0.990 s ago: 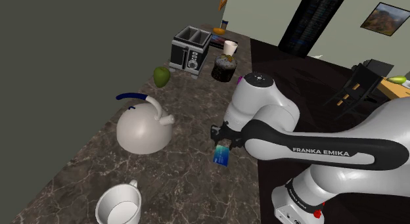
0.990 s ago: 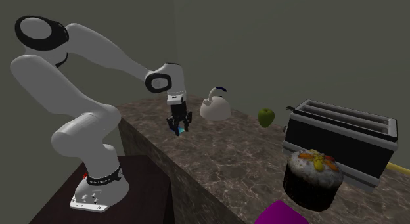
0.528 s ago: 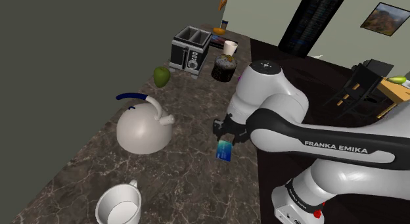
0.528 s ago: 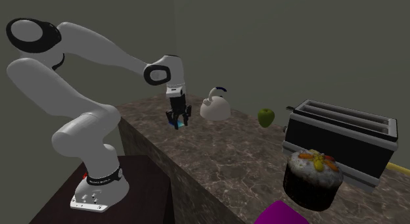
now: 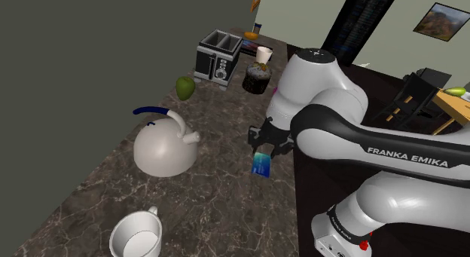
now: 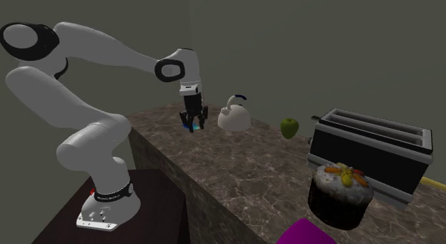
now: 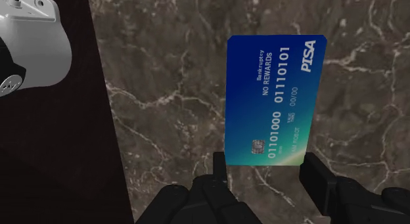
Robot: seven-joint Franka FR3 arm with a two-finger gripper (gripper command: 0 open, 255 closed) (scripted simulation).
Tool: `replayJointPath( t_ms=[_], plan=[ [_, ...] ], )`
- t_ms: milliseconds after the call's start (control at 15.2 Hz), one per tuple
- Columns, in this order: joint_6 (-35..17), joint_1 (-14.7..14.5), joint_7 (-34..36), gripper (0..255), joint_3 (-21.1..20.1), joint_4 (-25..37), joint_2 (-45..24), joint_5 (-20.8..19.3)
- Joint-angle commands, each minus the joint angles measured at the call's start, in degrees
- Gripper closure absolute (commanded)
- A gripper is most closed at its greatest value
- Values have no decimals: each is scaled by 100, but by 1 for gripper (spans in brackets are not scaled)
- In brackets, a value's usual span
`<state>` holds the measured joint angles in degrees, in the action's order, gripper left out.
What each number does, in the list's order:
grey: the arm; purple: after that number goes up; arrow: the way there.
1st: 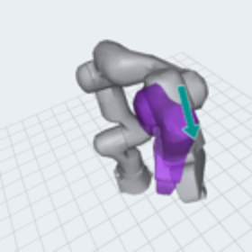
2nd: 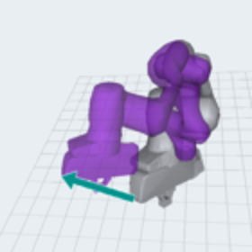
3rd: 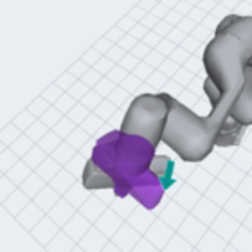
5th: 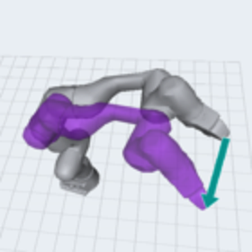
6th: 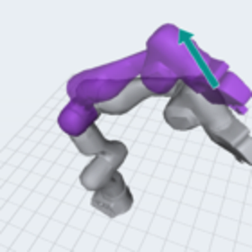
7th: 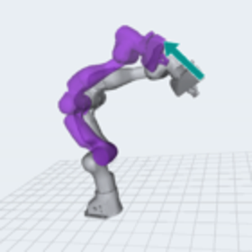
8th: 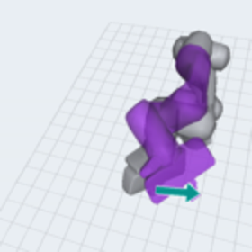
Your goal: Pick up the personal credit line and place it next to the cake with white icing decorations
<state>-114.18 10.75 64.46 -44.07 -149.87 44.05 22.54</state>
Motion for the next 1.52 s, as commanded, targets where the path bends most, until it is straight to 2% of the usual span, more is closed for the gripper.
replayJointPath(
  t_ms=[0,1452],
  plan=[
    [154,-7,-16,255,81,88,59,-41],
    [1812,137,-103,255,783,1578,206,-546]
  ],
)
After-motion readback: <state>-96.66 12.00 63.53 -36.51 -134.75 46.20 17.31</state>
